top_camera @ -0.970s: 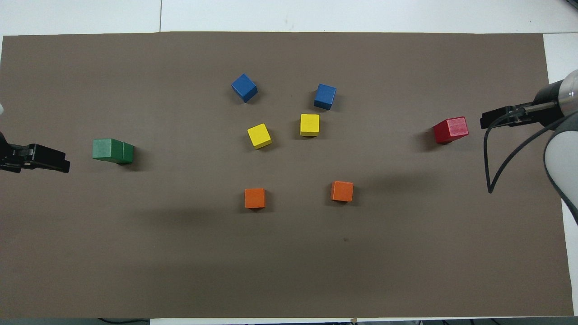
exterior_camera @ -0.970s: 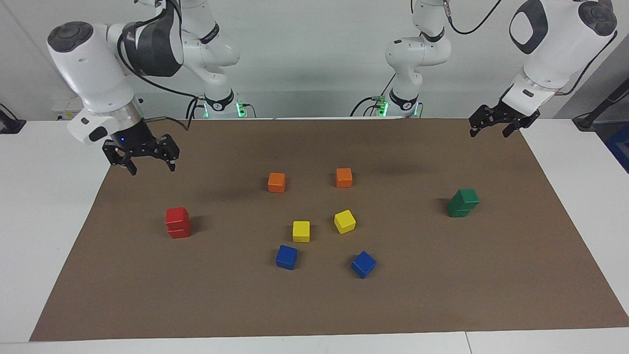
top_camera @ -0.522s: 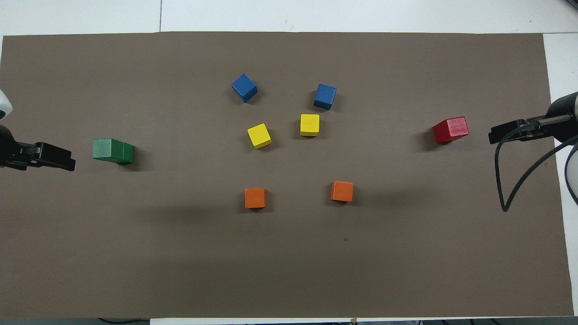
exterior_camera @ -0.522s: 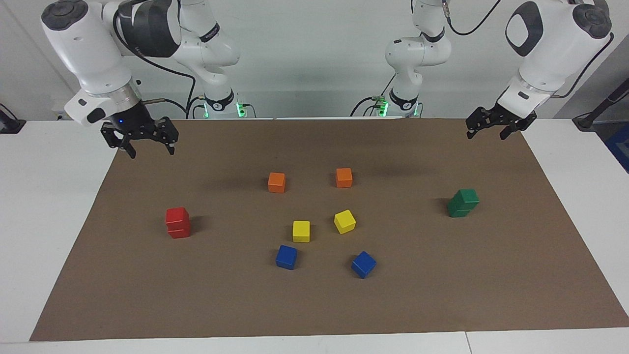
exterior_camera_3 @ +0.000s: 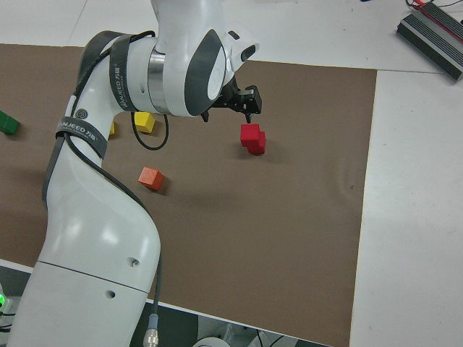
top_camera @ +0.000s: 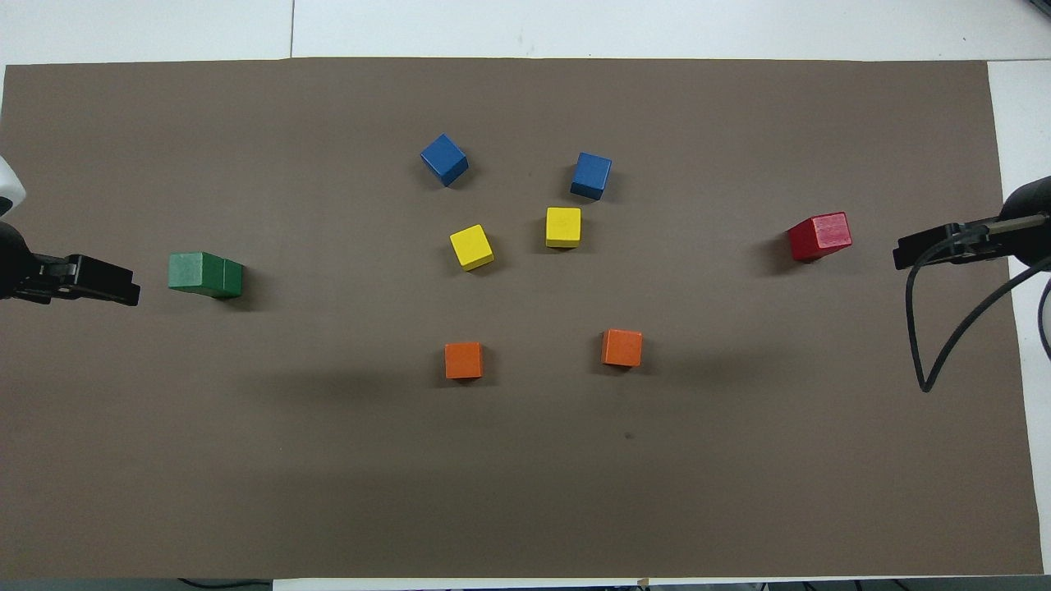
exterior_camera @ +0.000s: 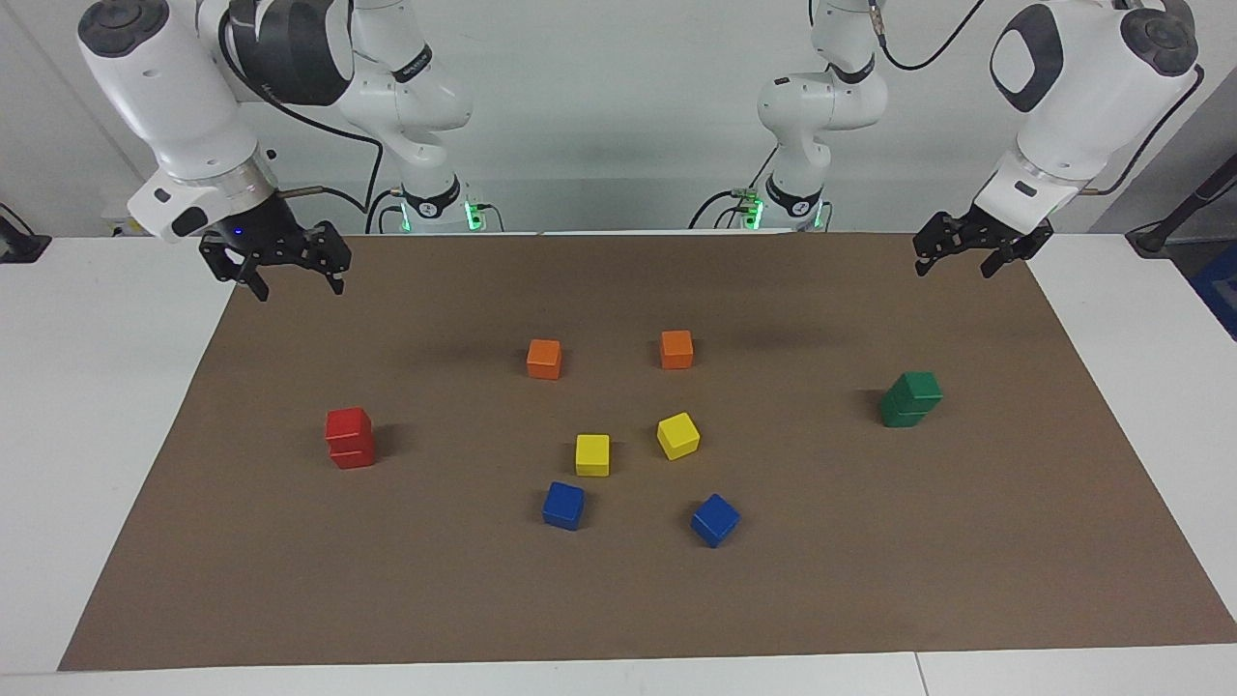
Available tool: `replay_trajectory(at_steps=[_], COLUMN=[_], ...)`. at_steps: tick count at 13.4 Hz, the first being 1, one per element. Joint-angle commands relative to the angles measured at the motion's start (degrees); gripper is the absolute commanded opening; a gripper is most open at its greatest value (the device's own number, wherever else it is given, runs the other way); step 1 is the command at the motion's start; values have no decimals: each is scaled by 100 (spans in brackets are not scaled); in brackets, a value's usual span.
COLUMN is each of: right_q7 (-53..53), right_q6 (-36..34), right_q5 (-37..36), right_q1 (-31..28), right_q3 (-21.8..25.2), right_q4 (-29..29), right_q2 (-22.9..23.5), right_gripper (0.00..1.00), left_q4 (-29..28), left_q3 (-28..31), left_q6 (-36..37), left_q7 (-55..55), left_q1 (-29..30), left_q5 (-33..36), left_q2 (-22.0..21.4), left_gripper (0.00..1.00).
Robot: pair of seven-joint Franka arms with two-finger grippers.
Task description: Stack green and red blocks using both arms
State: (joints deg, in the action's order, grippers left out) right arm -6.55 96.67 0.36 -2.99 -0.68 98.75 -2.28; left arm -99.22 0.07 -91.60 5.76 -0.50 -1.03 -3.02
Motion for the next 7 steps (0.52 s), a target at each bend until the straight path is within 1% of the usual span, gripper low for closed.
replay_trajectory(at_steps=[1, 3, 7], right_q7=[119, 119, 250], right_q6=[-148, -236, -175], right_q5=[61, 44, -9], right_q1=[-44, -105, -35], right_q3=[7, -11, -37], right_q4=[-92, -153, -163], right_q2=[-167, -176, -167], right_gripper=[100, 100, 100], left_q4=[17, 26, 17], left_q3=[37, 37, 37], left_q6=[-112, -112, -121], left_q7=[-66, -66, -66], left_q1=[-46, -46, -38], left_q5=[121, 121, 129], left_q2=[-68, -68, -76], left_gripper=[100, 100, 100])
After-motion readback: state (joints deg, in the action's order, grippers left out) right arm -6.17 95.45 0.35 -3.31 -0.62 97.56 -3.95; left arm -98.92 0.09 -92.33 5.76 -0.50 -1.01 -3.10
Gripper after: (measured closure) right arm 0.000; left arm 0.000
